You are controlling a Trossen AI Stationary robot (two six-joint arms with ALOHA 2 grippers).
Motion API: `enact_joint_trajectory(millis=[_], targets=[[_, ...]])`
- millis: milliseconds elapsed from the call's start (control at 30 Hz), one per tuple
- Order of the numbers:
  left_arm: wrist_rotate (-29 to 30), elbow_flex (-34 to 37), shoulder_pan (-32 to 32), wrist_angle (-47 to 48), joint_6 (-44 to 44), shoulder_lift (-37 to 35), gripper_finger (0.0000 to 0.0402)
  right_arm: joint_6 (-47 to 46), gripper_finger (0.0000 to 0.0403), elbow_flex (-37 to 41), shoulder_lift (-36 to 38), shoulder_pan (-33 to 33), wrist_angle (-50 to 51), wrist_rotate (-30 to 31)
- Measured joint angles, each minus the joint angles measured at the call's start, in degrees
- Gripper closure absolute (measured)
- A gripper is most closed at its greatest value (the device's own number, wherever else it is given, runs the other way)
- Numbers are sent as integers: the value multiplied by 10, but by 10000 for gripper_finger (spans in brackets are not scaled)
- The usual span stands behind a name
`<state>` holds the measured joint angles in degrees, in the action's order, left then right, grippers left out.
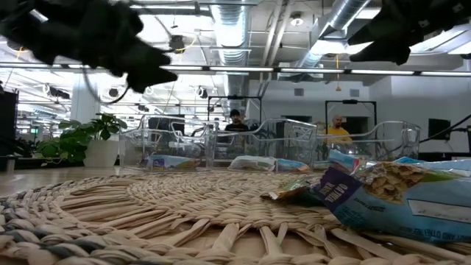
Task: Pick and place Granola Bars by type
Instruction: Put the red granola bar into the right transparent bin
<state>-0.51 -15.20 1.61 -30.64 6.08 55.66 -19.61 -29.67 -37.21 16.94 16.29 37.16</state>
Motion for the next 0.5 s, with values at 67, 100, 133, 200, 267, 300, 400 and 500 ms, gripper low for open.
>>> enact_joint_trajectory(millis=[67,100,133,200,267,300,400,500], targets=[[-1,30,-6,-9,7,-31,136,0,133,0,0,3,-5,12],[-1,43,-9,-12,9,-45,136,0,133,0,0,3,-8,16],[-1,57,-12,-13,10,-59,136,0,133,0,0,3,-10,18],[8,83,-18,-18,11,-85,136,0,133,0,0,2,-12,19],[17,109,-25,-44,11,-108,136,-1,133,0,0,2,-14,20],[19,121,-28,-54,10,-120,136,-4,133,0,0,2,-15,20],[24,146,-31,-60,11,-150,136,-14,133,0,0,2,-15,22],[21,146,-31,-37,7,-176,136,-15,133,0,0,2,-15,22]])
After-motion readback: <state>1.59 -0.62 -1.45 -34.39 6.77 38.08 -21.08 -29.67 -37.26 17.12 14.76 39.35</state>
